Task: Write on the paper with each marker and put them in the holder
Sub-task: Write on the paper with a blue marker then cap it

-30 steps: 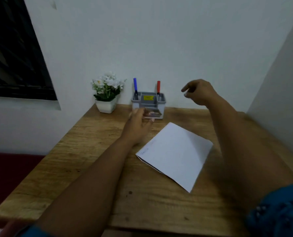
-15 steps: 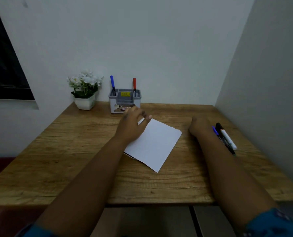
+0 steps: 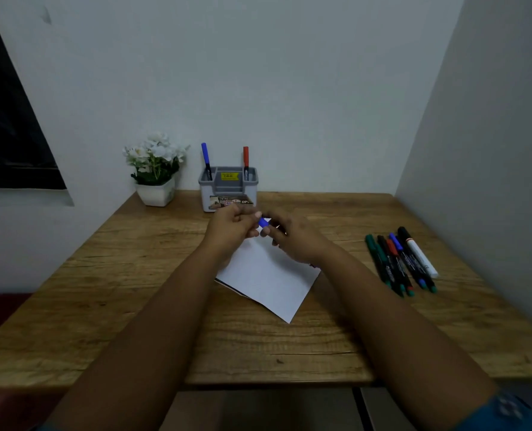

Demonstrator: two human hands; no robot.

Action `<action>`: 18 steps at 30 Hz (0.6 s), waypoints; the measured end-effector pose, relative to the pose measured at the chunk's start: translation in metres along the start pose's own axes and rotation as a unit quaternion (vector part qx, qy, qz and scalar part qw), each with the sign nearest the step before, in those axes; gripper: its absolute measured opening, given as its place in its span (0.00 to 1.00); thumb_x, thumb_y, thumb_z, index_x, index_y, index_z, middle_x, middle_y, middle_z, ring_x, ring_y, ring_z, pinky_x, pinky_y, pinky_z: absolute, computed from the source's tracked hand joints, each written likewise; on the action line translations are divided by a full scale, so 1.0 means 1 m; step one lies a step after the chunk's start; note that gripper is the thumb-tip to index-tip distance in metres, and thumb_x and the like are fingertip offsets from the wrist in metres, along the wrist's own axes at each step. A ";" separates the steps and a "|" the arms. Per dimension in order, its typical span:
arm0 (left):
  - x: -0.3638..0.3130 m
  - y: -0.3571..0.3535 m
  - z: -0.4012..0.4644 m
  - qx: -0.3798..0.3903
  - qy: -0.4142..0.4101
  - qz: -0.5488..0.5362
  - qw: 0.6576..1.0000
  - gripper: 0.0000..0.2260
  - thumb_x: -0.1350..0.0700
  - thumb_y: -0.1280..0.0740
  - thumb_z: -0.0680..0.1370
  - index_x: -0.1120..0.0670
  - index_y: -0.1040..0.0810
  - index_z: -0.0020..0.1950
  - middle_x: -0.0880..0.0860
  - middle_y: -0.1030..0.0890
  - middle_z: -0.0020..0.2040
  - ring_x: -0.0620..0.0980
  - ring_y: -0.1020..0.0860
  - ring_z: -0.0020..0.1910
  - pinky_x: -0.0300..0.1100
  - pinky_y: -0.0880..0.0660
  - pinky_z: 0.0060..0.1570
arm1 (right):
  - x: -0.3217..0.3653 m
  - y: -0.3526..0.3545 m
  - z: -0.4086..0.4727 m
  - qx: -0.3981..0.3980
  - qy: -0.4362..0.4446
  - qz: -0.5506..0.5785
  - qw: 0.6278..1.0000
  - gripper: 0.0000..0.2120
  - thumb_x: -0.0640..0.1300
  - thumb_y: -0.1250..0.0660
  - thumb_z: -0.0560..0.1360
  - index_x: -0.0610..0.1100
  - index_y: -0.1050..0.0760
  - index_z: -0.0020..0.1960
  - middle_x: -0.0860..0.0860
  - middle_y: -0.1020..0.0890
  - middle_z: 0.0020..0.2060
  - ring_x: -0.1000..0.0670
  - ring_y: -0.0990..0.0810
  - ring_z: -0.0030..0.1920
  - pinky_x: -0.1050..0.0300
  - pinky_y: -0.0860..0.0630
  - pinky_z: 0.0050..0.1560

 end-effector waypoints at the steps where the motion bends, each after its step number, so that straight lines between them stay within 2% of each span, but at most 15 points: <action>1: 0.002 0.002 0.000 0.003 0.005 0.014 1.000 0.09 0.58 0.32 0.78 0.61 0.20 0.54 0.52 0.19 0.38 0.40 0.22 0.30 0.33 0.25 0.35 | 0.000 0.001 0.000 -0.016 0.012 -0.006 1.000 0.13 0.42 0.37 0.81 0.42 0.26 0.64 0.49 0.20 0.46 0.52 0.24 0.40 0.62 0.33 0.38; 3: 0.005 0.001 0.000 0.008 0.013 0.031 0.999 0.10 0.56 0.31 0.77 0.62 0.20 0.53 0.53 0.19 0.40 0.39 0.22 0.31 0.32 0.25 0.36 | -0.001 0.003 0.001 -0.053 0.033 -0.028 0.998 0.09 0.42 0.34 0.79 0.40 0.23 0.57 0.50 0.23 0.40 0.53 0.28 0.36 0.60 0.37 0.39; 4: 0.006 0.000 0.001 0.007 0.015 0.026 1.000 0.09 0.56 0.32 0.78 0.62 0.20 0.52 0.53 0.19 0.39 0.39 0.22 0.31 0.32 0.24 0.37 | 0.000 0.003 0.002 -0.056 0.037 -0.040 0.997 0.09 0.42 0.34 0.79 0.40 0.23 0.57 0.50 0.23 0.40 0.55 0.29 0.36 0.60 0.37 0.39; 8: 0.002 0.001 0.001 -0.015 0.028 -0.015 0.999 0.08 0.58 0.33 0.79 0.63 0.21 0.48 0.54 0.21 0.34 0.41 0.24 0.30 0.35 0.24 0.41 | 0.007 -0.007 0.006 -0.046 0.053 -0.101 0.992 0.13 0.46 0.40 0.82 0.42 0.26 0.63 0.45 0.18 0.49 0.48 0.22 0.44 0.55 0.27 0.42; 11: 0.001 0.006 0.000 -0.003 0.048 -0.054 0.997 0.07 0.59 0.34 0.79 0.64 0.22 0.47 0.53 0.22 0.30 0.47 0.24 0.33 0.45 0.24 0.54 | 0.007 -0.005 0.010 -0.042 0.061 -0.105 0.992 0.15 0.49 0.41 0.82 0.45 0.26 0.66 0.46 0.17 0.50 0.48 0.22 0.45 0.53 0.27 0.43; 13: -0.002 0.012 0.000 -0.018 0.064 -0.091 0.994 0.07 0.59 0.34 0.79 0.63 0.22 0.47 0.55 0.23 0.33 0.48 0.25 0.34 0.44 0.24 0.50 | -0.002 -0.004 0.011 -0.029 0.033 -0.078 0.996 0.16 0.49 0.43 0.83 0.44 0.27 0.67 0.46 0.17 0.50 0.51 0.24 0.45 0.56 0.30 0.44; 15: -0.006 0.027 0.003 -0.100 0.090 -0.132 0.982 0.07 0.58 0.37 0.80 0.61 0.23 0.48 0.55 0.24 0.36 0.47 0.26 0.32 0.40 0.25 0.38 | -0.016 -0.003 0.011 -0.002 -0.019 -0.023 1.000 0.18 0.48 0.46 0.84 0.45 0.33 0.72 0.48 0.18 0.49 0.54 0.25 0.43 0.58 0.30 0.46; 17: -0.004 0.043 0.006 -0.166 0.116 -0.189 0.961 0.08 0.58 0.41 0.81 0.58 0.26 0.45 0.55 0.26 0.37 0.48 0.26 0.32 0.39 0.25 0.35 | -0.029 0.003 0.009 0.011 -0.063 0.110 0.992 0.19 0.46 0.44 0.84 0.51 0.39 0.74 0.50 0.17 0.48 0.53 0.21 0.42 0.57 0.23 0.46; 18: -0.002 0.047 0.008 -0.174 0.126 -0.204 0.955 0.08 0.57 0.43 0.82 0.57 0.28 0.45 0.55 0.26 0.38 0.49 0.26 0.33 0.41 0.24 0.36 | -0.033 0.008 0.009 -0.002 -0.072 0.190 0.979 0.19 0.45 0.41 0.83 0.52 0.37 0.73 0.47 0.17 0.48 0.51 0.18 0.41 0.57 0.20 0.44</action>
Point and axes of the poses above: each hand's wrist, its own z-axis towards the middle knuckle, its own y-axis out of the back of the hand, x = y × z, the point moved 5 cm from there along z, towards the middle knuckle
